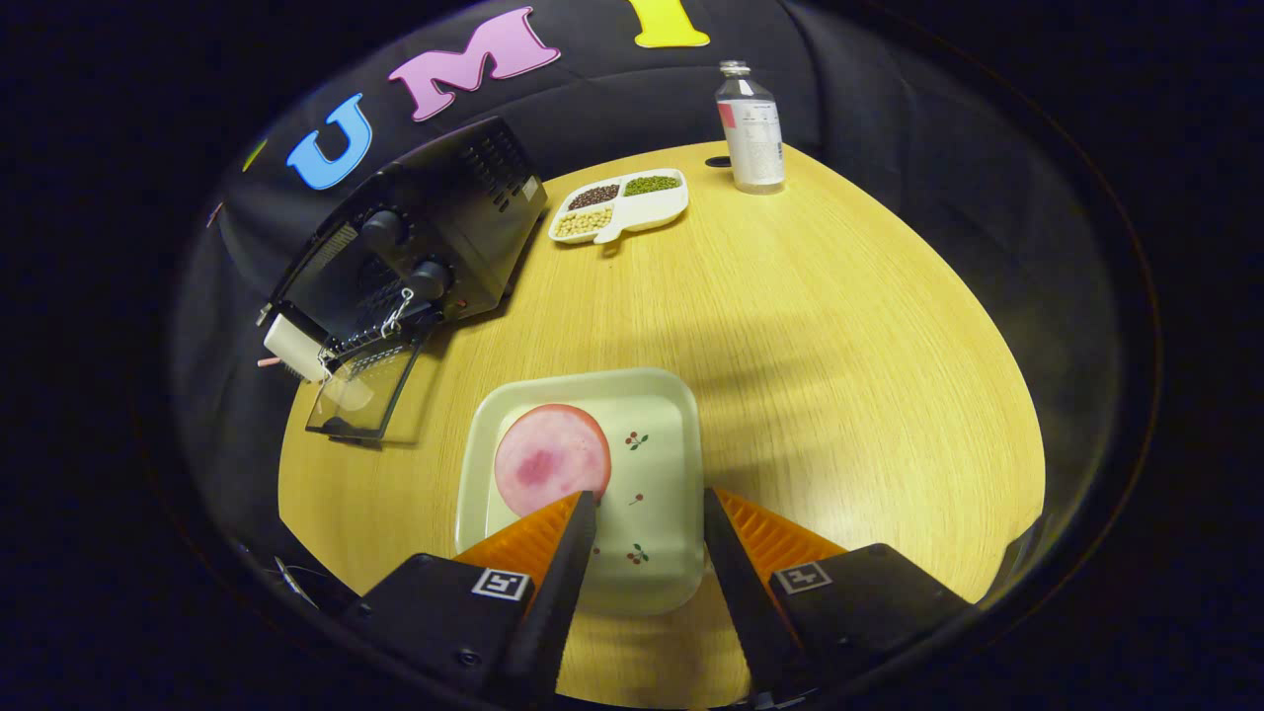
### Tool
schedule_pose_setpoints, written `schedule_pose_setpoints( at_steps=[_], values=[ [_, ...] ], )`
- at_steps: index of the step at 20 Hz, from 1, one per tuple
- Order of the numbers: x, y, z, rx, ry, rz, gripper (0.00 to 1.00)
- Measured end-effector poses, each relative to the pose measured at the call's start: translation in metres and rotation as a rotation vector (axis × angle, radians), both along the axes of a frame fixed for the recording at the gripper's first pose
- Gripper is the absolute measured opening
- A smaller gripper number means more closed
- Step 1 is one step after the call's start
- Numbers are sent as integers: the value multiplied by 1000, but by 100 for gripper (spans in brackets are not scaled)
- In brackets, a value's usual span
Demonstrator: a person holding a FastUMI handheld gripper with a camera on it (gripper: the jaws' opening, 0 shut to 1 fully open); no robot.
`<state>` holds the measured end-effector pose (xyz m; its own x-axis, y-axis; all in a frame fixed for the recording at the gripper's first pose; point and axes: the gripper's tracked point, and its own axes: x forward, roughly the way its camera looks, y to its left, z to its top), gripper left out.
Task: Open the toaster oven, put the food inside, and close the toaster oven door.
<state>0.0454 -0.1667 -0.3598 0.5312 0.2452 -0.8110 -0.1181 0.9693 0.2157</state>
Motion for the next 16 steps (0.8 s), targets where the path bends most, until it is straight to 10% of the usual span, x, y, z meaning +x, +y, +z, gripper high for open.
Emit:
schedule_pose_setpoints(
  at_steps=[8, 16],
  values=[
    [2, -17, -6, -110, -21, 14, 28],
    [3, -23, -8, -86, 13, 16, 16]
  ],
)
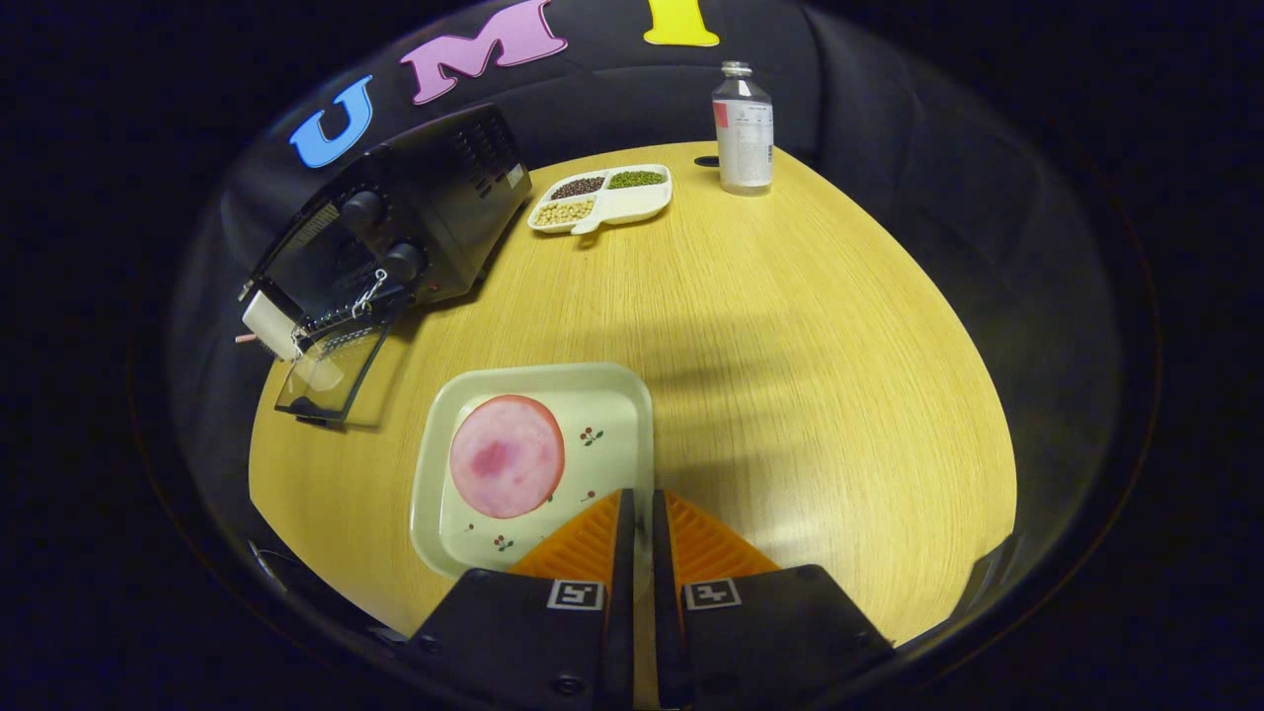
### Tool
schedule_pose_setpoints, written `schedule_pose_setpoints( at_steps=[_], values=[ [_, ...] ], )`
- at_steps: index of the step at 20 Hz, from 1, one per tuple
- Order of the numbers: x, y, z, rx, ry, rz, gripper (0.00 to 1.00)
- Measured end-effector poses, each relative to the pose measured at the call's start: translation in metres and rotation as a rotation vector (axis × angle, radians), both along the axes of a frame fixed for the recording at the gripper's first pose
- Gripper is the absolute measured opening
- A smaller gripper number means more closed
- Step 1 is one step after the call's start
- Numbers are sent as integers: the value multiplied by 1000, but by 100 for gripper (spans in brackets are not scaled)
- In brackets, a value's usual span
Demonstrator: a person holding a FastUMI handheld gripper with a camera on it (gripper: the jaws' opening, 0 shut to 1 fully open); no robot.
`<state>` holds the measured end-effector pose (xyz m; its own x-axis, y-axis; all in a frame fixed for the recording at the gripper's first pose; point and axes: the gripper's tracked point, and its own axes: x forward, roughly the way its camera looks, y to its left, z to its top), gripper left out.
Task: Open the toaster oven, put the food inside, and close the toaster oven door.
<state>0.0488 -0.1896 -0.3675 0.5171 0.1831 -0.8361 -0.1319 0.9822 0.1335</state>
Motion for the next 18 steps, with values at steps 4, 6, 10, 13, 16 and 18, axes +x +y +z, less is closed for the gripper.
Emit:
schedule_pose_setpoints(
  at_steps=[4, 6, 10, 13, 16, 18],
  values=[
    [-1, 3, 0, 105, 59, -65, 6],
    [-5, 7, 2, 190, 104, -126, 6],
    [-7, 7, 15, 334, 135, -260, 6],
    [-6, 8, 33, 441, 144, -337, 6],
    [-14, 5, 50, 492, 133, -380, 6],
    [-15, 4, 57, 505, 126, -404, 6]
  ],
)
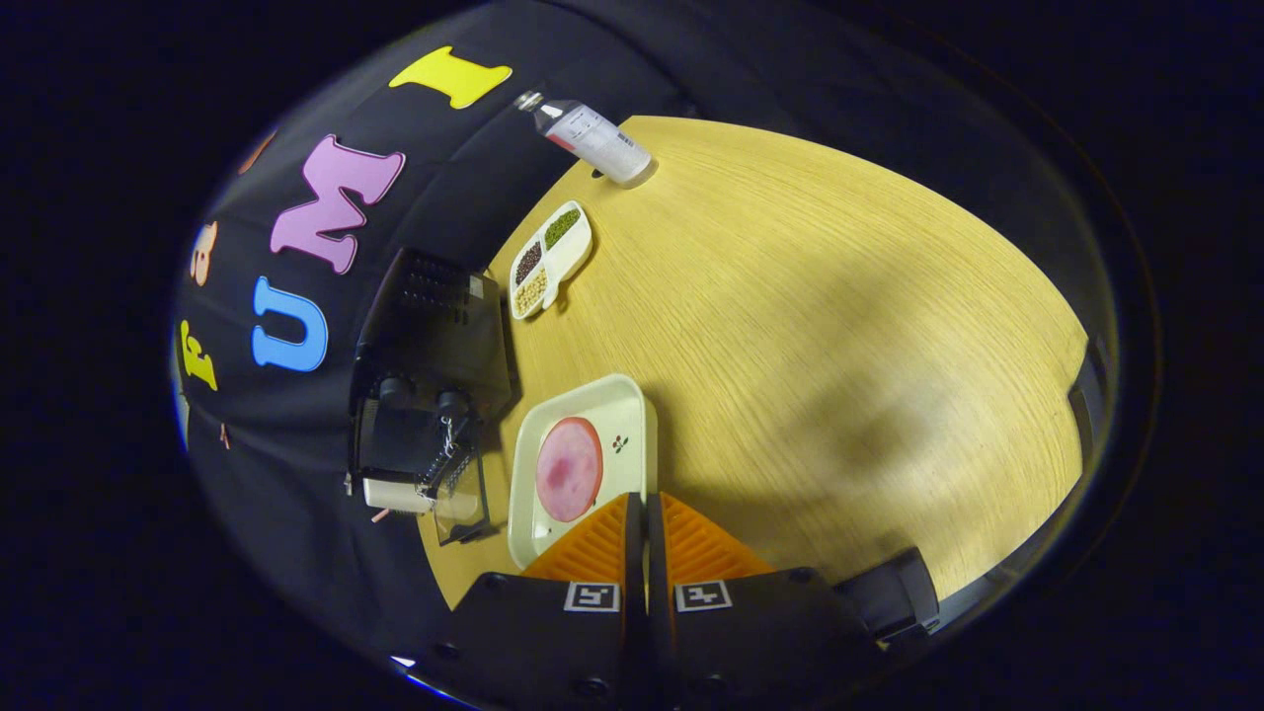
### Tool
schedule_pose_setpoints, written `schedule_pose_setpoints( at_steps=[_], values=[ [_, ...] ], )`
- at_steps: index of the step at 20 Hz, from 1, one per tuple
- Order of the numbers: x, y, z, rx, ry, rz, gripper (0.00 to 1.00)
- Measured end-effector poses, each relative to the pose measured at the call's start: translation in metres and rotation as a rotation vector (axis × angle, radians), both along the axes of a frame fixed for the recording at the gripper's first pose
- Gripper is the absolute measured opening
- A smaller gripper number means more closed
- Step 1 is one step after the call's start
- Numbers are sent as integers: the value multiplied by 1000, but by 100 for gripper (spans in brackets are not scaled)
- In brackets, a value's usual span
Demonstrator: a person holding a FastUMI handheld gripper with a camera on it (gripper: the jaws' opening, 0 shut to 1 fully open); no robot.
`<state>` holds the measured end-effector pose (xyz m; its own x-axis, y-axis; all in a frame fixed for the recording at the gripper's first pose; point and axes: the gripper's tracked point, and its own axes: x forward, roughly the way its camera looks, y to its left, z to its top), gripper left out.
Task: Open the toaster oven, put the food inside, and close the toaster oven door.
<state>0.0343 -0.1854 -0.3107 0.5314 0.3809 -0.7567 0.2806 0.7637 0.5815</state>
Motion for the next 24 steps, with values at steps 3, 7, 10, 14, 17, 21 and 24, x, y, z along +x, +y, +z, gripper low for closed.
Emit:
schedule_pose_setpoints(
  at_steps=[3, 7, 10, 14, 17, 21, 24],
  values=[
    [-8, 10, 19, 25, -6, -28, 6],
    [-15, 37, 44, 30, -63, -14, 6],
    [-24, 67, 60, 90, -84, -41, 6],
    [-35, 110, 70, 138, -110, -72, 6],
    [-40, 145, 72, 174, -112, -96, 6],
    [-35, 194, 70, 169, -138, -64, 6],
    [-19, 229, 67, 190, -149, -69, 6]
  ],
)
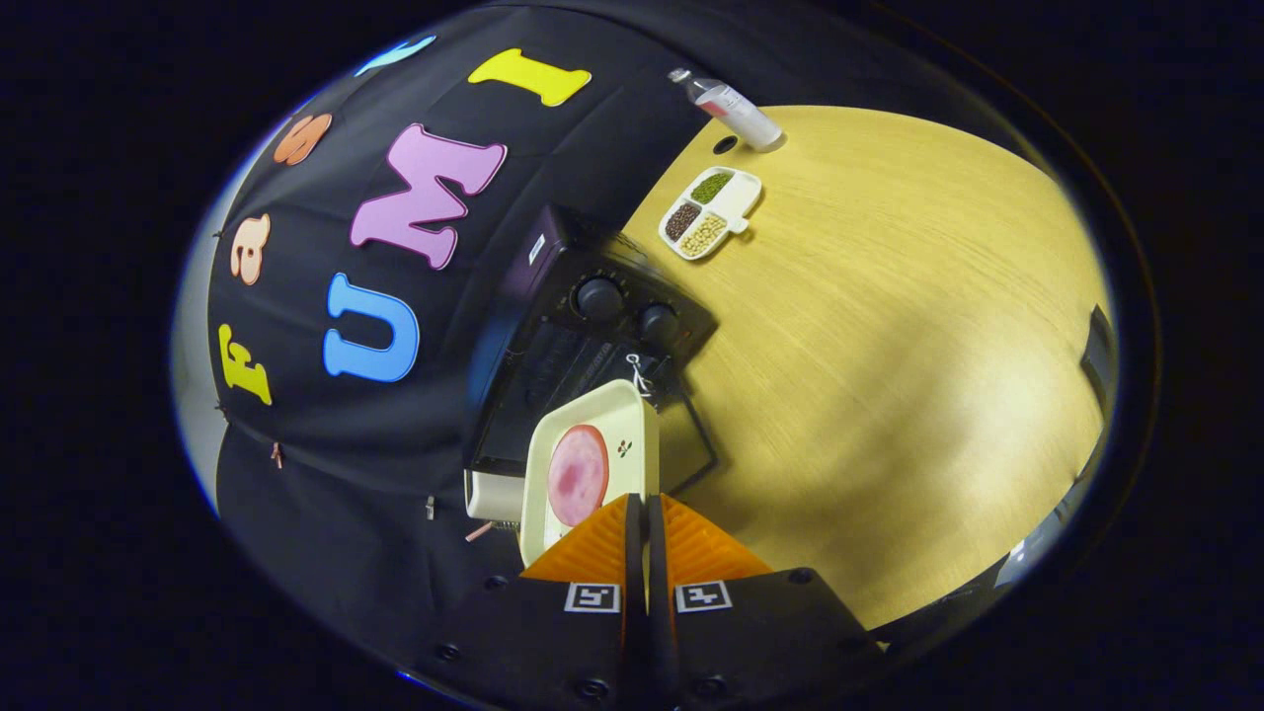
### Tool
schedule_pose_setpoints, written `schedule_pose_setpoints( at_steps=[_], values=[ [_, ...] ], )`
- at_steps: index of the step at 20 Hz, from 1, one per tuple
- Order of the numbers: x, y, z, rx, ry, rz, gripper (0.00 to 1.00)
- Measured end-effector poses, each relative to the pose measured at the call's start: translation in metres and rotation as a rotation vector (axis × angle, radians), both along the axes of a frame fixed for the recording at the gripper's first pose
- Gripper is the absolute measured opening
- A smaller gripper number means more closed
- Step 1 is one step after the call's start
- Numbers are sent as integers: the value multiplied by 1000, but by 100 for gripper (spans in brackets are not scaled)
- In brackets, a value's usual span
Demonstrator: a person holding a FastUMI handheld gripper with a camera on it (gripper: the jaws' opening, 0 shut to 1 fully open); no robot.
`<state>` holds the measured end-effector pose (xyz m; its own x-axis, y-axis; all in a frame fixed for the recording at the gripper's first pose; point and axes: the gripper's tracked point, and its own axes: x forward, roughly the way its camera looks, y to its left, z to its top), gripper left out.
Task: Open the toaster oven, put the food inside, and close the toaster oven door.
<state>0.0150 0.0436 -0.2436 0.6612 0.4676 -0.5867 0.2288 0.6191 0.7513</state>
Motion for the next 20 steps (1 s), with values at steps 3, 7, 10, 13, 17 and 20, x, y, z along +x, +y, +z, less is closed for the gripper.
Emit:
schedule_pose_setpoints(
  at_steps=[3, 7, 10, 13, 17, 20],
  values=[
    [22, 24, -6, 14, -4, -14, 6],
    [58, 46, -16, 33, 2, -55, 6],
    [89, 60, -24, 56, -14, -107, 6],
    [119, 71, -34, 69, -30, -153, 6],
    [147, 78, -49, 69, -25, -194, 6],
    [159, 87, -58, 69, -11, -210, 6]
  ],
)
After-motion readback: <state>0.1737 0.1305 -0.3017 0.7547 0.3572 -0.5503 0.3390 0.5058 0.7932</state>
